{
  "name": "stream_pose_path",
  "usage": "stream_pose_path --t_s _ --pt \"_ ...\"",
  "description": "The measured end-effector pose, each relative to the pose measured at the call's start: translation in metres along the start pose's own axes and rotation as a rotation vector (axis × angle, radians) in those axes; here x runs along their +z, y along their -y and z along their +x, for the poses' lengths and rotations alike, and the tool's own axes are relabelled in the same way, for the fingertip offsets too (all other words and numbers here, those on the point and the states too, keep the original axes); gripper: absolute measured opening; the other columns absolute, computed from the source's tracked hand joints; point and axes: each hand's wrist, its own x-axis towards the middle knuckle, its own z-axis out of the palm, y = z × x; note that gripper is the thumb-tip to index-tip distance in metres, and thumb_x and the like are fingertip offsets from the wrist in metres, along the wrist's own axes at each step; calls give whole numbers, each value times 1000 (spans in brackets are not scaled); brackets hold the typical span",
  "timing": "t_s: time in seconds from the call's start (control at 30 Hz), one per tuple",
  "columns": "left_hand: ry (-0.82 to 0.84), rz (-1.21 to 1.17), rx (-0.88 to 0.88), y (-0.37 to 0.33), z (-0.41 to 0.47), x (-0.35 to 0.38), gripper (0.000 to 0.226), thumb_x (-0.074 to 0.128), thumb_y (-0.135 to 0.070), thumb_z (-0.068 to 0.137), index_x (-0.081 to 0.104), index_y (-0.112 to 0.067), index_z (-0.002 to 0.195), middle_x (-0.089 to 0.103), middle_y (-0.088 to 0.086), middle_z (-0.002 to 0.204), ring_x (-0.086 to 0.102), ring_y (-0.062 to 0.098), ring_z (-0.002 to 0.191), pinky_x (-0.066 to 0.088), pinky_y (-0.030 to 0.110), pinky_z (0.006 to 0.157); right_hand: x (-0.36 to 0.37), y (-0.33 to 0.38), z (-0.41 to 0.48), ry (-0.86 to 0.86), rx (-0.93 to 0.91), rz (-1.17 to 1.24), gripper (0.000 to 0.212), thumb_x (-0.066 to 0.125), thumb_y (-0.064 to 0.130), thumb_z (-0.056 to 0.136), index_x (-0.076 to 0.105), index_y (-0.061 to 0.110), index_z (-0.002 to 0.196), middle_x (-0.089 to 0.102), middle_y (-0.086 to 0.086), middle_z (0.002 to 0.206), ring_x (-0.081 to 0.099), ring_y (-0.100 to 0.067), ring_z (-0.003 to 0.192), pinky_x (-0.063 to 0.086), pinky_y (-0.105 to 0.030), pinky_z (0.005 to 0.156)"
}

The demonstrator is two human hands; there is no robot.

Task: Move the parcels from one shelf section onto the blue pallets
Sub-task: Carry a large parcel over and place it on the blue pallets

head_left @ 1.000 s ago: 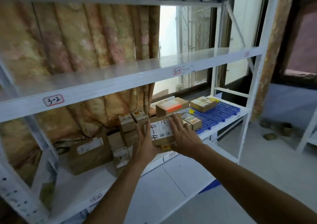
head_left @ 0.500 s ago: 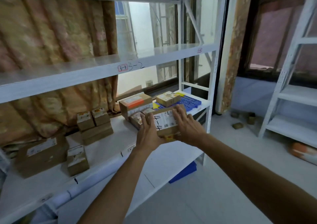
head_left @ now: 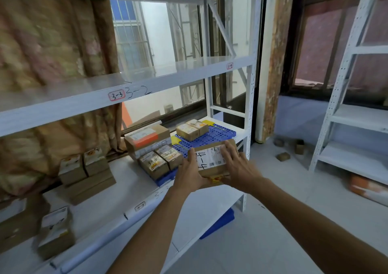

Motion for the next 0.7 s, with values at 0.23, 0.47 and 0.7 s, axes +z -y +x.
stream_pose_path --t_s 0.23,0.47,0.7 --pt "100 2 -2 -14 95 5 139 82 -66 56 -8 -31 155 39 7 149 44 32 131 44 53 102 -9 -47 71 9 27 -11 106 72 51 81 4 17 155 -7 -9 162 34 -44 133 44 -52 103" --pt "87 139 56 -22 170 15 130 81 -62 64 -7 -32 156 20 16 156 40 43 133 40 56 105 20 -86 121 6 68 -12 104 68 44 86 -3 13 155 -10 -14 163 28 -47 138 38 -55 109" --pt "52 179 50 -46 228 50 119 80 -49 73 -1 -26 156 33 20 146 43 39 128 41 50 102 36 -150 163 40 69 26 107 70 42 86 -6 13 156 -12 -11 163 30 -47 135 41 -57 105"
